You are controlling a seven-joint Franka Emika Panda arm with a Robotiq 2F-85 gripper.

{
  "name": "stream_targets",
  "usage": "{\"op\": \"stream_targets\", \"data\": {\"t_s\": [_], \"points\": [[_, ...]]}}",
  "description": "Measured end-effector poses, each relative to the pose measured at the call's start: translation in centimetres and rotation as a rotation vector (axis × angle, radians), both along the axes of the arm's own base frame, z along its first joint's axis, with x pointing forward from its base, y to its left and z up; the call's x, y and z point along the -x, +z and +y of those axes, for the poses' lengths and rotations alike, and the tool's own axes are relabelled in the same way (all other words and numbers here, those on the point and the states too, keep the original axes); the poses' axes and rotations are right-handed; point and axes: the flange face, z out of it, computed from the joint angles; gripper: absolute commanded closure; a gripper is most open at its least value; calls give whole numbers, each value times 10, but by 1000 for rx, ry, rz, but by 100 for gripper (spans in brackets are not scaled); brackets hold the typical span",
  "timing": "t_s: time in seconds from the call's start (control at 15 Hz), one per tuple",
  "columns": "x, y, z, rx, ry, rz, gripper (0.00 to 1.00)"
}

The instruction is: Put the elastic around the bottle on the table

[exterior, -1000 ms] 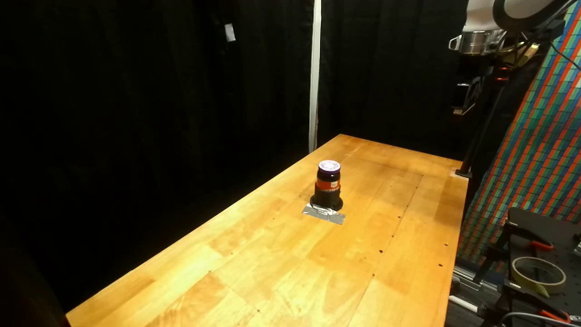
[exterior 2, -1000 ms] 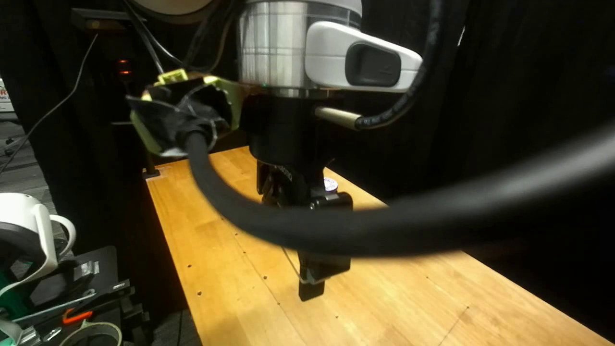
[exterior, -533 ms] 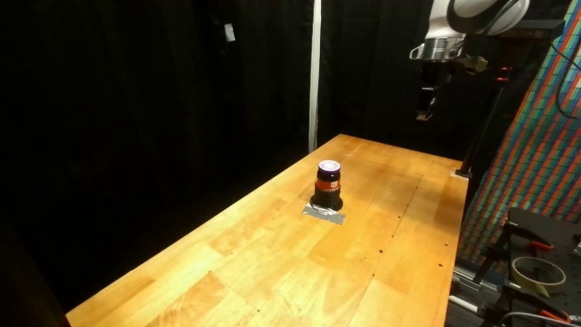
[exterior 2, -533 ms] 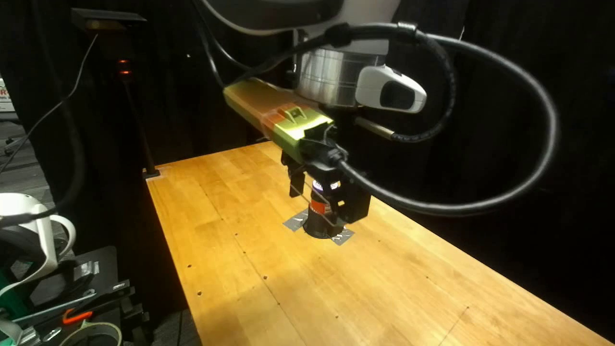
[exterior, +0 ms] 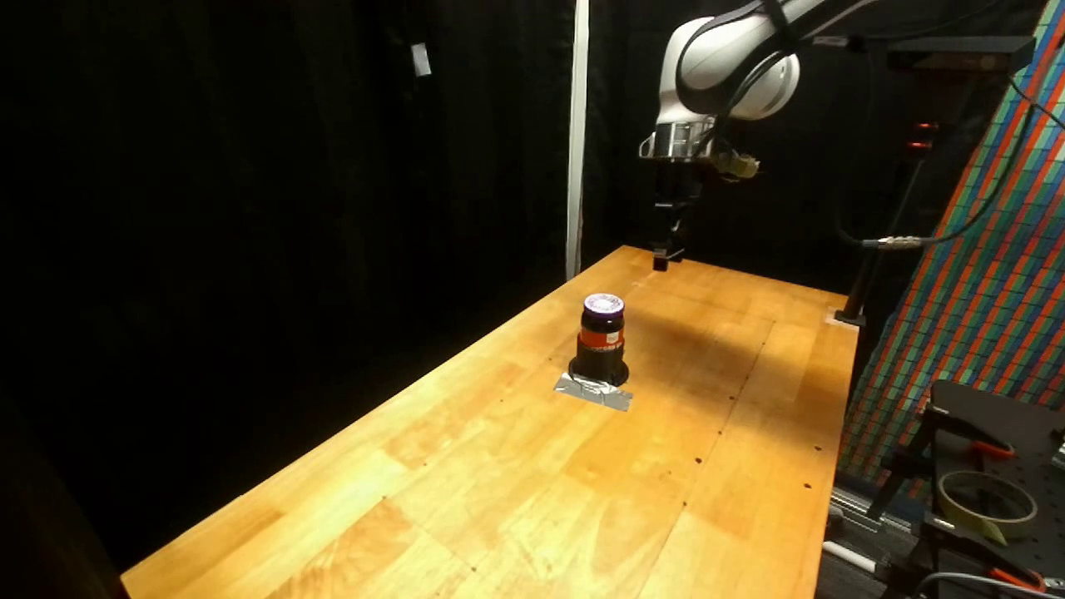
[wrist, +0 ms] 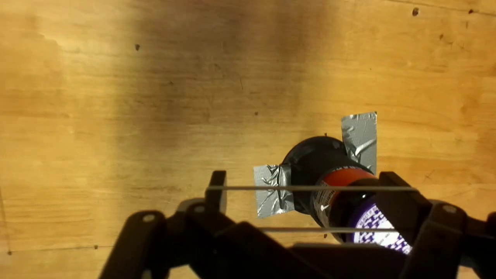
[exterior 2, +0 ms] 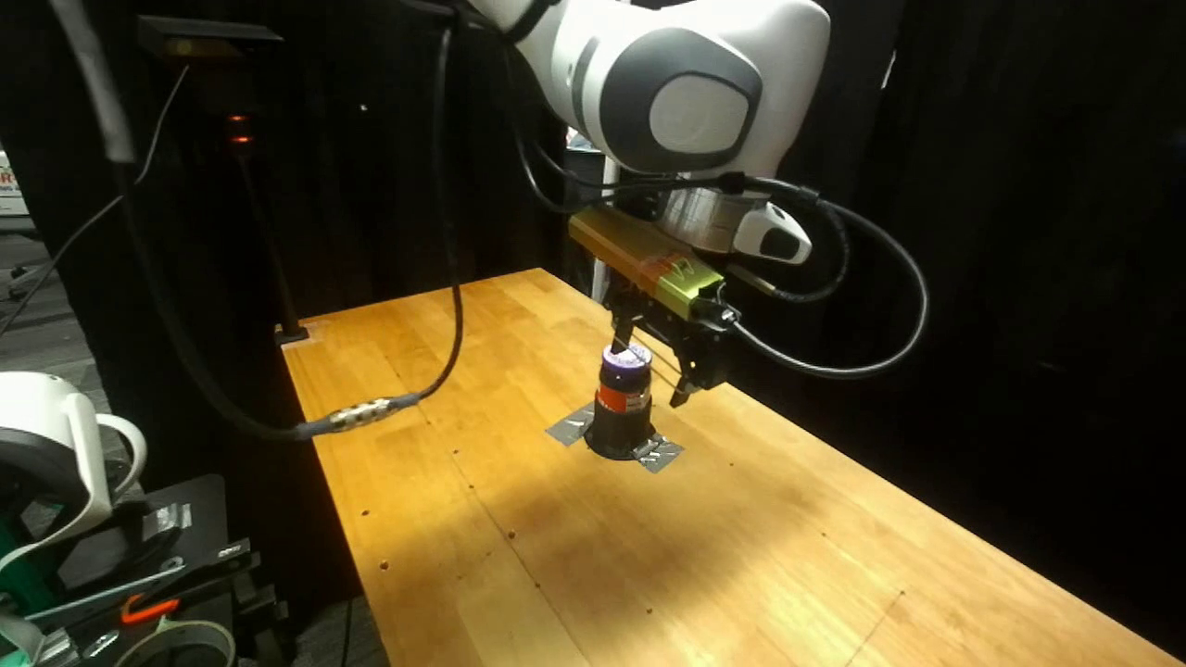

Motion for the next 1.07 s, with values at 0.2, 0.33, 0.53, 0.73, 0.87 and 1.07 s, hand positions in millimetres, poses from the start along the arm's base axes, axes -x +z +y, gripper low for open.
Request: {"op": "stream_targets", "data": {"t_s": [0.2, 0.33, 0.53, 0.73, 0.87, 1.07], "points": [[-35, -20, 18, -19, 0, 22, 0], [-55, -26, 31, -40, -23, 30, 0], [-77, -34, 55, -64, -58, 51, 0], [-91, -45, 79, -69, -75, 71, 0], [-97, -55, 94, -67, -80, 92, 0], [-103, -67, 110, -55, -80, 123, 0]]}}
